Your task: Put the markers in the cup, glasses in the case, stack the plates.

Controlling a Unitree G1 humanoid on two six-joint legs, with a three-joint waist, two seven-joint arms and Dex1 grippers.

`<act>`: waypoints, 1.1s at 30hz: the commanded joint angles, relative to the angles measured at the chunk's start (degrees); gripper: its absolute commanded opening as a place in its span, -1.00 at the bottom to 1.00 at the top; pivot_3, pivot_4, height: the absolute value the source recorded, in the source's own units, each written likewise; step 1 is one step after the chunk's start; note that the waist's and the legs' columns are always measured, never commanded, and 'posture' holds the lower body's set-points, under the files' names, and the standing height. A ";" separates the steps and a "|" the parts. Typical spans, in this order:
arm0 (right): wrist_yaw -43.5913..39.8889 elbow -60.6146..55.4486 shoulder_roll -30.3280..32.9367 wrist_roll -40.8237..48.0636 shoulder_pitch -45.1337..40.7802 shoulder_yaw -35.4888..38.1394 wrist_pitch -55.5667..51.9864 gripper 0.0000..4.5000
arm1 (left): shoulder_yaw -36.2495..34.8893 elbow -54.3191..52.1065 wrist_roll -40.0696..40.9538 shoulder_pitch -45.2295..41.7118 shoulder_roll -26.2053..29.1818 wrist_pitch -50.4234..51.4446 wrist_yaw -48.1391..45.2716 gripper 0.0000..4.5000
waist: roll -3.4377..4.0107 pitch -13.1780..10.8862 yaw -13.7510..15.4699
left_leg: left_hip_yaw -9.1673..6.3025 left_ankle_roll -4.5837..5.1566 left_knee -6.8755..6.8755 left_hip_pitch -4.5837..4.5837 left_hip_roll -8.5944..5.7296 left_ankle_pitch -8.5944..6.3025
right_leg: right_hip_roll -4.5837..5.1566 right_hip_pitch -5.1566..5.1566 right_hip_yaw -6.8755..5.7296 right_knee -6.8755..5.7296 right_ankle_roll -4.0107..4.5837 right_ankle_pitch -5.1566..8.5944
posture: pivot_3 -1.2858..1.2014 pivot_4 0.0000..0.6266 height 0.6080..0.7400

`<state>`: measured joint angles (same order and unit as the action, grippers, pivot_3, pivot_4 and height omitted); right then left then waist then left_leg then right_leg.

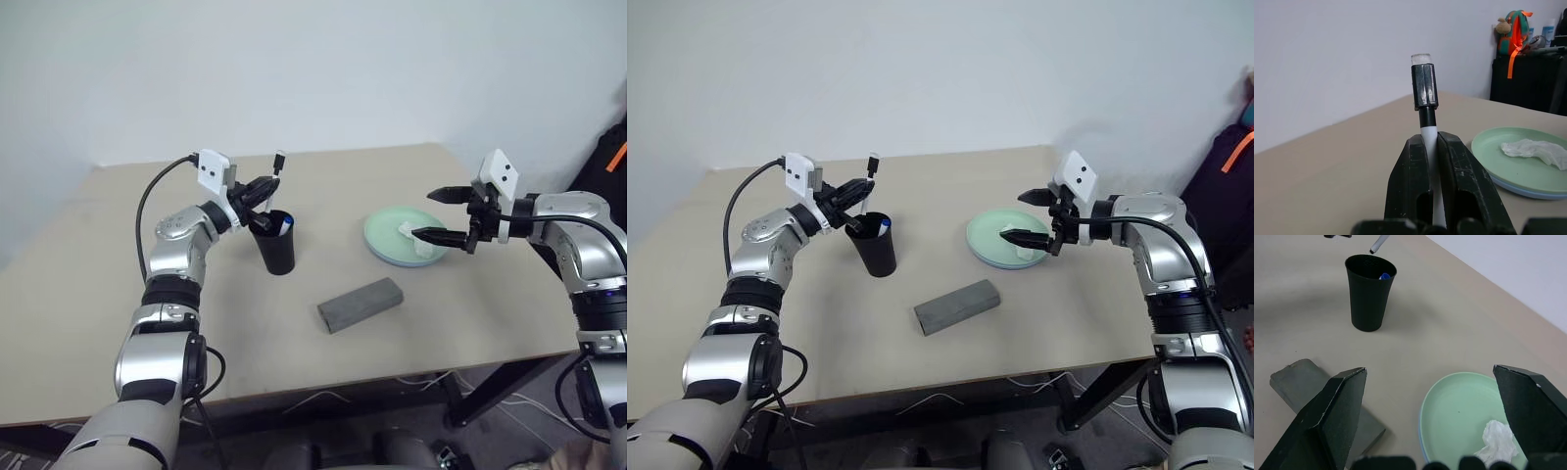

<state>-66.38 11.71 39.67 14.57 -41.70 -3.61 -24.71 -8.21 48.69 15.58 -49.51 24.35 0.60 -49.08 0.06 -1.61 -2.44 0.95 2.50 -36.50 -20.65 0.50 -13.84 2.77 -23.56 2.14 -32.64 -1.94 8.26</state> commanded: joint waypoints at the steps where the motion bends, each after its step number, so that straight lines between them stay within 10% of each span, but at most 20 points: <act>1: 0.16 -1.38 0.07 0.69 -1.54 1.00 1.02 1.00 | -0.14 -1.78 0.01 0.73 0.31 -0.21 -1.22 -0.98 | 0.00 0.00 -0.04 | 0.00 0.00 0.00 0.00 0.00 0.00 | 0.00 0.00 0.00 0.00 0.00 0.00 | 0.03 -1.00 0.80; 5: 0.17 -1.17 0.02 0.64 -1.73 0.96 1.08 1.00 | 0.17 -3.38 0.33 2.34 0.52 1.01 -2.73 -0.98 | 0.00 0.00 -0.15 | 0.00 0.00 0.00 -0.01 0.00 0.00 | 0.00 -0.01 0.00 0.00 0.00 0.00 | 0.03 -1.00 0.80; 19: 0.44 -0.32 -0.66 0.34 -2.15 0.78 1.66 1.00 | -1.17 -12.61 1.81 5.63 3.15 5.70 -3.75 0.99 | 0.00 0.00 -0.14 | -0.01 -0.01 0.00 -0.01 0.01 0.00 | 0.00 -0.01 -0.01 0.00 0.00 0.00 | 0.03 -1.00 0.80; 33: 1.38 0.32 -0.22 0.95 -0.48 1.98 0.81 1.00 | -7.81 -39.57 12.39 22.03 19.98 23.75 -12.55 0.99 | -0.02 0.00 -0.14 | 0.08 -0.01 0.23 0.01 0.09 0.00 | 0.01 -0.18 0.01 -0.04 0.12 0.07 | 0.03 -1.00 0.80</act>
<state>-65.57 13.09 39.15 14.60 -41.65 -3.24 -23.98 -13.74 13.09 25.84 -27.11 43.23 23.27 -62.35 0.05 -1.61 -2.57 1.03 2.49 -36.29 -20.63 0.59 -13.84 2.81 -23.71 2.13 -32.67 -1.81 8.34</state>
